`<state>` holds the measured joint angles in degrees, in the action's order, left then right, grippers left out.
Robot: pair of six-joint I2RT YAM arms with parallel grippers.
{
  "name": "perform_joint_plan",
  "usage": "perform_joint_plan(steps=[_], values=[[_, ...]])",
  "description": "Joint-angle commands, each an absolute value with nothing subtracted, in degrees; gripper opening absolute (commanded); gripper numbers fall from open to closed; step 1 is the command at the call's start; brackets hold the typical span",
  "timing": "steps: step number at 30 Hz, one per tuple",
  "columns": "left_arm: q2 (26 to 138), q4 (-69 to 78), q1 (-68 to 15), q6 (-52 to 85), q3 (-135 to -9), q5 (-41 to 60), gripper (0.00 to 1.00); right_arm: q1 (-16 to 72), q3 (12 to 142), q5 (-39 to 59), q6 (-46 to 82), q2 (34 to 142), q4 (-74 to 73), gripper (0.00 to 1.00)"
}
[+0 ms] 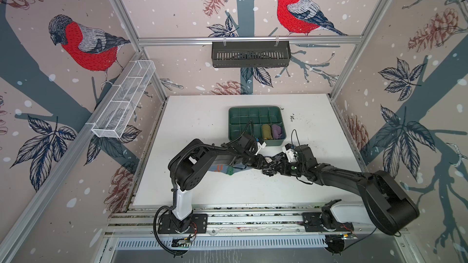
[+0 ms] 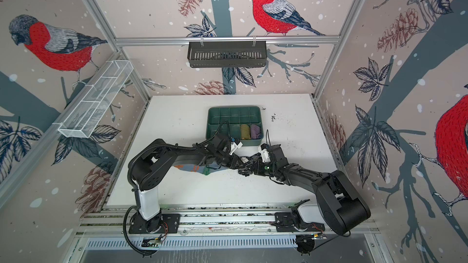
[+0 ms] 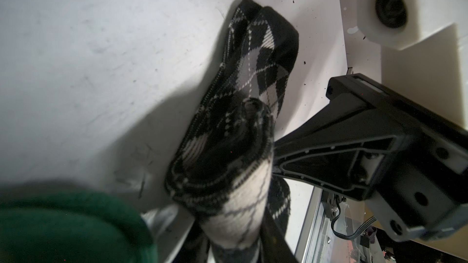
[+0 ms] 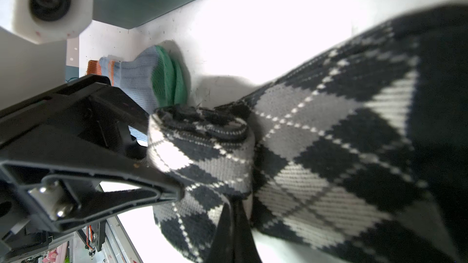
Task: Roll the socks
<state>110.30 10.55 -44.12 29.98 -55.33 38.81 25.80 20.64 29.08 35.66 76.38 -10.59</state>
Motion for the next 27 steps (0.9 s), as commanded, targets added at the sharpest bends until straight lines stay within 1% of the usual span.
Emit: perform_joint_plan(steps=[1, 3, 5, 7, 10, 13, 14, 18, 22, 27], values=[[110.6, 10.5, -44.3, 30.0, -56.1, 37.9, 0.21, 25.9, 20.4, 28.3, 34.8, 76.3, -9.4, 0.03], [110.7, 9.6, -44.3, 30.0, -56.5, 37.3, 0.14, 26.0, 20.4, 28.4, 34.9, 76.2, -9.6, 0.03], [110.8, 7.3, -44.3, 29.4, -56.8, 36.0, 0.01, 25.9, 20.6, 28.4, 34.8, 76.0, -9.3, 0.03], [110.8, 4.6, -44.3, 28.5, -56.9, 34.9, 0.0, 25.6, 21.3, 29.0, 34.5, 74.9, -8.4, 0.08], [110.2, 1.4, -44.3, 27.3, -58.5, 33.5, 0.0, 23.7, 22.0, 29.6, 34.6, 70.4, -6.6, 0.27], [109.3, -0.7, -44.2, 26.4, -58.7, 32.8, 0.0, 21.1, 22.7, 27.3, 34.4, 65.3, -3.2, 0.44], [109.1, -1.5, -44.2, 26.0, -58.8, 32.3, 0.0, 20.4, 23.0, 25.5, 34.1, 63.9, -1.6, 0.47], [108.8, -3.3, -44.0, 25.1, -59.4, 31.6, 0.0, 17.8, 23.7, 17.1, 32.9, 61.6, 3.6, 0.55], [109.2, -4.5, -43.9, 24.7, -60.0, 31.2, 0.0, 15.7, 23.7, 16.7, 32.2, 63.2, 3.9, 0.62], [109.3, -5.6, -43.8, 24.0, -60.8, 31.4, 0.0, 15.2, 24.0, 17.1, 31.7, 66.2, 2.0, 0.64]])
